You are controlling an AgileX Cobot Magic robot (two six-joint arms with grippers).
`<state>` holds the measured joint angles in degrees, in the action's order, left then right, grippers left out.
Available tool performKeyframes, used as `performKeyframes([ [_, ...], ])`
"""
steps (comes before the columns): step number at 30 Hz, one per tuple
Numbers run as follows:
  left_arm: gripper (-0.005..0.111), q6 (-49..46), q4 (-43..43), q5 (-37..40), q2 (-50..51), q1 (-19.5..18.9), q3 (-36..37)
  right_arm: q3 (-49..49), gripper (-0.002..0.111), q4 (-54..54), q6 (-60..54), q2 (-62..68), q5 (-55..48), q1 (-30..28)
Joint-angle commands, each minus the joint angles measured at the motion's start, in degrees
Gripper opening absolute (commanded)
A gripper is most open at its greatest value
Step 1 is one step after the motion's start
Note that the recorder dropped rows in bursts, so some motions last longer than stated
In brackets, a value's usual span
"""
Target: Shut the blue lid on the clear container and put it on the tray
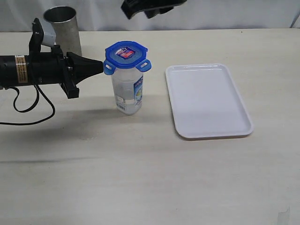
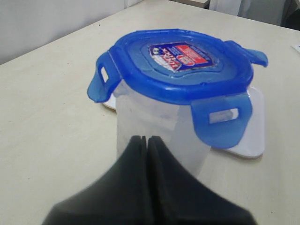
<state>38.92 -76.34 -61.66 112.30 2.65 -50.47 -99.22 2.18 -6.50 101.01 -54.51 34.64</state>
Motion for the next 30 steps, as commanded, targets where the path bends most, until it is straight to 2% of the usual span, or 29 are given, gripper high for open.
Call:
performKeyframes([
  [1,0.000,0.50,0.91,0.08,-0.20,-0.01,0.01,-3.42,0.005,-9.34,-7.56,5.18,-2.19,0.15],
  [11,0.000,0.50,1.61,0.08,-0.20,-0.01,0.01,-3.42,0.005,-13.02,-12.81,10.08,-0.54,0.15],
  [16,0.000,0.50,1.61,0.08,-0.20,-0.01,0.01,-3.42,0.005,-13.44,-13.85,11.76,3.84,0.15],
  [30,0.000,0.50,1.61,0.08,-0.20,-0.01,0.01,-3.29,0.005,-12.80,-15.33,15.07,2.82,0.15],
])
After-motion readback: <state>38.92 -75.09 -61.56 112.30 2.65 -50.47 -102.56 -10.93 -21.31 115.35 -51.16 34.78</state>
